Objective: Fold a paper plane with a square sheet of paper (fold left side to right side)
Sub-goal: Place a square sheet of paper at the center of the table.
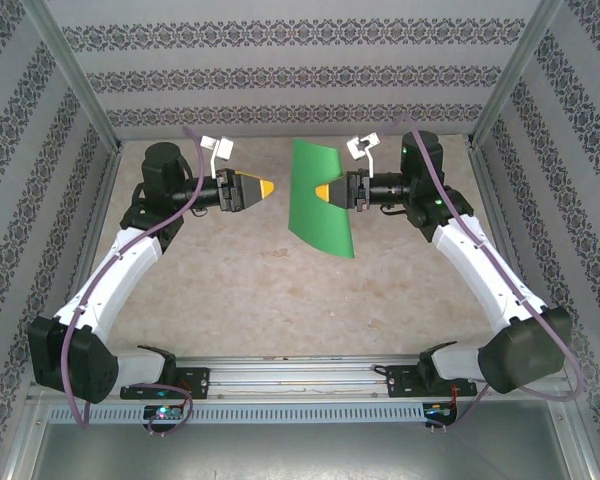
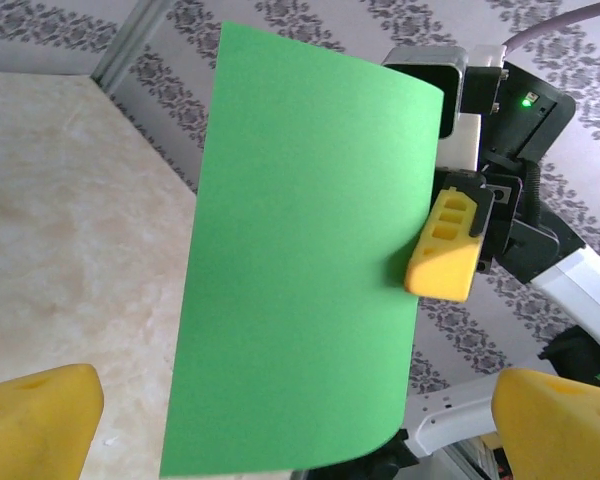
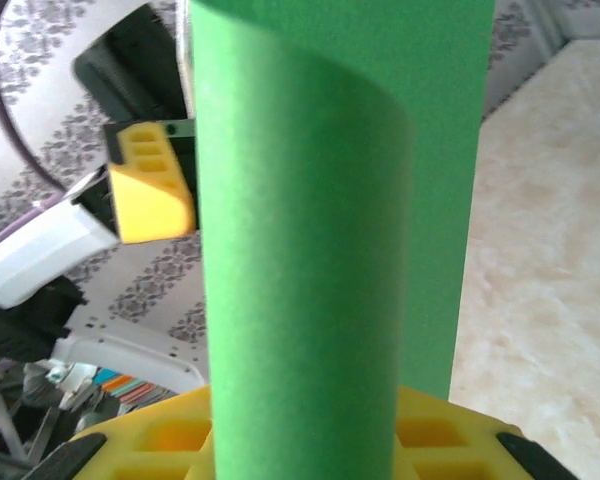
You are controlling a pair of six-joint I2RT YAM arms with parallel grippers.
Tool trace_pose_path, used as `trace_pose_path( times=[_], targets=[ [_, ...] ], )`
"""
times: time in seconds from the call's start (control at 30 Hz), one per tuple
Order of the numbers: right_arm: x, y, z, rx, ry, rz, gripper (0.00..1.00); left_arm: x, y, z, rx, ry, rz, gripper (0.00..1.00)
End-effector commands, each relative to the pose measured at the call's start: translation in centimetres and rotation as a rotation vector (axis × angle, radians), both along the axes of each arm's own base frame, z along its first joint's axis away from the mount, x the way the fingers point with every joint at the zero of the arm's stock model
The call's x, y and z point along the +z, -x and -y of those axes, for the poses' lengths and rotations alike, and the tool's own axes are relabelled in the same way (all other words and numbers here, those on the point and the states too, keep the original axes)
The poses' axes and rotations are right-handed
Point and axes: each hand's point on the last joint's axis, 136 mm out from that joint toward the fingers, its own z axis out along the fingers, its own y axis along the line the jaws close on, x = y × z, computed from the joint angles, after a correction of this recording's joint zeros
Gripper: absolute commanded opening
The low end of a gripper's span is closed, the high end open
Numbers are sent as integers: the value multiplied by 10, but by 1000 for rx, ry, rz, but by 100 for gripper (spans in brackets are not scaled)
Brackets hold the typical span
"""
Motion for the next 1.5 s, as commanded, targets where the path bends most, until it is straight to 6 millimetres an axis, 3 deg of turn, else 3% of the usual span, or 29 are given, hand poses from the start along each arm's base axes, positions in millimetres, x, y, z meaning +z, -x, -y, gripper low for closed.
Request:
trace_pose_path(
  times=[0.0,0.17,0.23,0.37,0.43,0.53,0.6,0.67,0.77,0.87,1.07,1.17,1.3,1.47],
  targets=[
    [31,19,-11,89,-52,72,28,20,7,7,-88,32,80,100],
    [31,15,-25,114,-50,75,29,21,12,20,-155,52,67,100],
    [24,5,-27,83,-35,66,29,20,15,24,-178,57,59,94],
    [9,-12,-25,16,5,49,29,21,16,26,-192,67,56,60],
    [1,-19,-22,-19,23,41,30,18,15,25,-187,66,50,35],
    [-10,-25,-17,-61,53,27,33,12,13,26,-178,60,31,11],
    [-18,-30,-12,-90,78,15,37,5,9,26,-165,55,5,3],
    [-27,-36,-5,-142,107,-1,44,-5,4,25,-138,46,-29,1],
    [-45,-51,12,-251,169,-32,54,-28,-7,24,-87,28,-106,0],
    [-68,-65,32,-362,237,-86,63,-65,-21,22,-14,-8,-205,0],
    [-122,-78,57,-495,355,-224,72,-166,-39,15,103,-112,-437,0],
    [-155,-81,61,-532,397,-312,71,-220,-40,10,141,-178,-546,0],
    [-205,-82,62,-576,449,-449,60,-279,-36,2,184,-264,-668,0],
    [-254,-76,46,-554,508,-569,39,-309,-32,-7,220,-351,-723,0]
  ],
)
